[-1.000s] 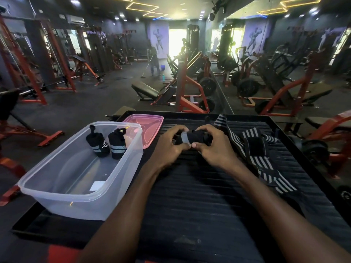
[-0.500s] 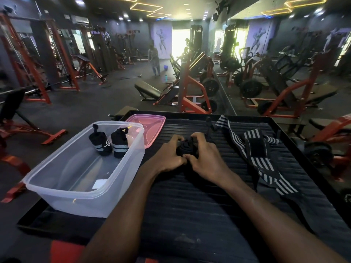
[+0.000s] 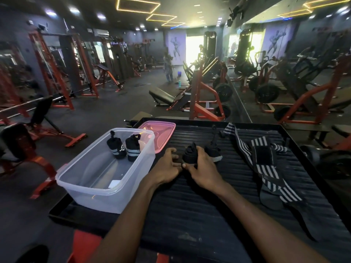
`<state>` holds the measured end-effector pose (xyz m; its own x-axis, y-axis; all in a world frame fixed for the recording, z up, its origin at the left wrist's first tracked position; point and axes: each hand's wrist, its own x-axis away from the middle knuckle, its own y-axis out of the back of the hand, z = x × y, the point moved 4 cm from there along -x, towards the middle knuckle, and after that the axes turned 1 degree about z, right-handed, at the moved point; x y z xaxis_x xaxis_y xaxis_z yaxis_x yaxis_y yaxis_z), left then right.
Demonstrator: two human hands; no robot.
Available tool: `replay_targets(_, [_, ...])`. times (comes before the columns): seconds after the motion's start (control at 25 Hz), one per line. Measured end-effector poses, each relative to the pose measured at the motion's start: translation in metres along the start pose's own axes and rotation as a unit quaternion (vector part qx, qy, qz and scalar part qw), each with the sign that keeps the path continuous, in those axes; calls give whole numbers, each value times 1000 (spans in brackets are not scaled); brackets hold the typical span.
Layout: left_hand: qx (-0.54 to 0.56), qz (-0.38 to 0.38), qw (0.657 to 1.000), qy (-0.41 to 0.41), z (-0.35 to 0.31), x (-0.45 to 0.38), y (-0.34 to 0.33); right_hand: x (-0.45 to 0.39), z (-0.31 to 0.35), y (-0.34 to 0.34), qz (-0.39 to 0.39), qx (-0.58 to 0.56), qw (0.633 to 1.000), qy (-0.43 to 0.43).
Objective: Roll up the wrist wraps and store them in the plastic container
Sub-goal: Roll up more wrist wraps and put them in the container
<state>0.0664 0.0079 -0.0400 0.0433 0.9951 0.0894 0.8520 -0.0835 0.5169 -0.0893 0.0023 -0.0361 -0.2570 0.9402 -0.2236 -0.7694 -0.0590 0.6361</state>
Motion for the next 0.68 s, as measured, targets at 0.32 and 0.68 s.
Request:
replay_targets(0.32, [-106, -192, 973, -79, -32, 65, 18, 8, 24, 8, -91, -60, 994, -7])
replay_targets(0.68, [-120, -351, 911, -180, -91, 117, 112, 5, 102, 16, -94, -186, 977, 39])
